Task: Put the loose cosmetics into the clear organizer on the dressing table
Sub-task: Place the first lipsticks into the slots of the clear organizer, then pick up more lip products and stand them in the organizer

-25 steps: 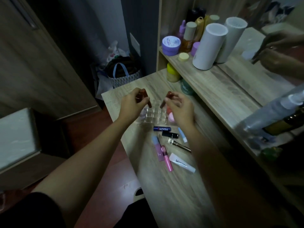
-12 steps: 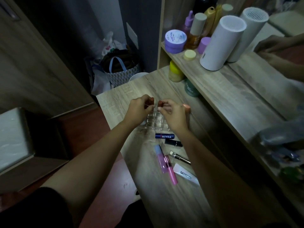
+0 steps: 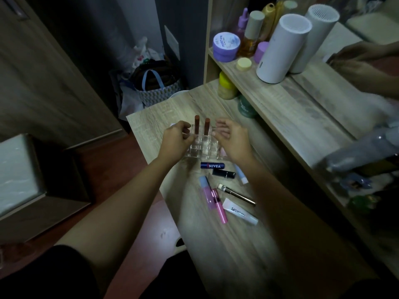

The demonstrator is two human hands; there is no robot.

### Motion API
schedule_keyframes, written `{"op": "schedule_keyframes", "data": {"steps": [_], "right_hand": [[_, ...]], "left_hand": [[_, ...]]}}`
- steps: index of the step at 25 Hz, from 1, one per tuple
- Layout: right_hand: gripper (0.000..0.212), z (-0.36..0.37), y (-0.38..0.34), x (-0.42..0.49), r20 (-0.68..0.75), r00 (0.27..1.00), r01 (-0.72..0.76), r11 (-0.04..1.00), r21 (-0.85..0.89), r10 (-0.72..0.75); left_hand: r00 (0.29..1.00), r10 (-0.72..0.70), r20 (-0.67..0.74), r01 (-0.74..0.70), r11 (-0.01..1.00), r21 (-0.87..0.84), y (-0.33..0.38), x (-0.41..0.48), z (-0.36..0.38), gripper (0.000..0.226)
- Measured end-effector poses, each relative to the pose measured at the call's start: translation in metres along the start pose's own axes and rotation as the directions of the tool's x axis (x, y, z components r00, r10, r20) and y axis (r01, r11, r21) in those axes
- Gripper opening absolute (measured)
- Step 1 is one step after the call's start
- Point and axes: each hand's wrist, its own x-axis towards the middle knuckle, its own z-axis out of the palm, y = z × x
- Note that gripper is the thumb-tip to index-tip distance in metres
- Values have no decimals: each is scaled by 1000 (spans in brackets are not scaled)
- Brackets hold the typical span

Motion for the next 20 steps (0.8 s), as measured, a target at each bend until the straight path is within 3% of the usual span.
{"op": "schedule_keyframes", "data": {"steps": [4,8,13,20], "right_hand": [[31,-18,12,-41,35,999,-1,1000,-28,2],[21,-31,46,-88,142,989,-19,975,-220,51],[19,-25,61,-117,291,946,43,833,-551,144],[15,-17,56,-122,279,951,72,780,-621,134]], "left_hand": [[1000,-5,16,6,1000,-20,-1,-48,13,19],[995,-22,101,21,1000,5,-8,-91,35,13],[956,-37,290,-8,989,150,-15,-113,59,24],[955,-184,232,136,968,210,-25,-116,50,41]]}}
